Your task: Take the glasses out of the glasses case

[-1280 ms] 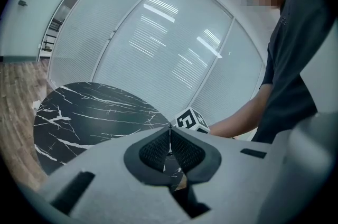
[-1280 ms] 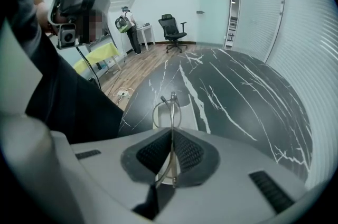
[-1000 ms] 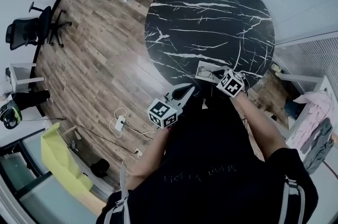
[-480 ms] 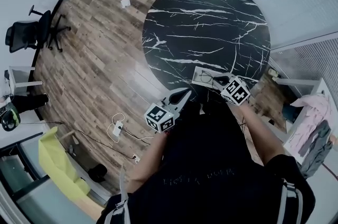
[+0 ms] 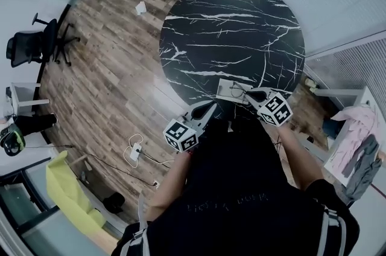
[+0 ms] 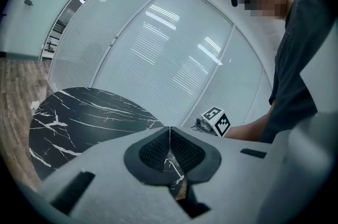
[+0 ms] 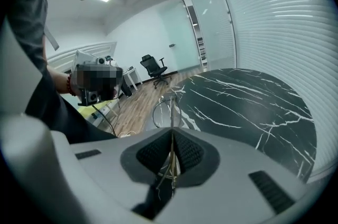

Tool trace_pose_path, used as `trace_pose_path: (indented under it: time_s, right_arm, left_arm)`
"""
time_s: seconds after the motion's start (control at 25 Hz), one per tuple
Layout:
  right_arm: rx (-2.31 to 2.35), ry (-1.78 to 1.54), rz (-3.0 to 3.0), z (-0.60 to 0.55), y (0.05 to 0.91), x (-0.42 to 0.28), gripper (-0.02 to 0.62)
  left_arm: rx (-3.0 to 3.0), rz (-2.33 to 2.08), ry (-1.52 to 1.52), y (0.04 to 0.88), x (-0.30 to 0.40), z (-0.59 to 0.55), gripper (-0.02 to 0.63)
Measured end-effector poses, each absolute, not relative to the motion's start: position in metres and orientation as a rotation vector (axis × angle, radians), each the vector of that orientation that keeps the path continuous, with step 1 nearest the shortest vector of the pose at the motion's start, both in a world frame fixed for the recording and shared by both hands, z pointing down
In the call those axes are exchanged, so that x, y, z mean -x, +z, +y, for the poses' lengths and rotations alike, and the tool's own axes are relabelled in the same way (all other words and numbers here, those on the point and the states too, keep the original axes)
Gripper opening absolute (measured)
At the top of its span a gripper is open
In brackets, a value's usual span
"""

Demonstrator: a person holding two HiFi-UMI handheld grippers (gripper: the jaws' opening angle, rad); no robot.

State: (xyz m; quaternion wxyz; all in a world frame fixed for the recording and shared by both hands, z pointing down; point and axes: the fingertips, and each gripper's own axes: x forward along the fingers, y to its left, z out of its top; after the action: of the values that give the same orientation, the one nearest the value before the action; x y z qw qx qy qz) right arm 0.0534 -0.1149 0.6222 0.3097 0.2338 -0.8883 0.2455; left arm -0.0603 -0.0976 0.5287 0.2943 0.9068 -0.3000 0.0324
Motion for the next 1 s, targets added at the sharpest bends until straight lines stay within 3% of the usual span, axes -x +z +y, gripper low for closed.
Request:
trace_pose_path:
  time_s: [1.0]
  right_arm:
    - [-0.955, 1.146, -2.603, -0.13, 0.548, -0.122, 0.037]
  left_arm:
    - [-2.407, -0.747, 0.051, 0.518, 0.033, -0.121, 0.02]
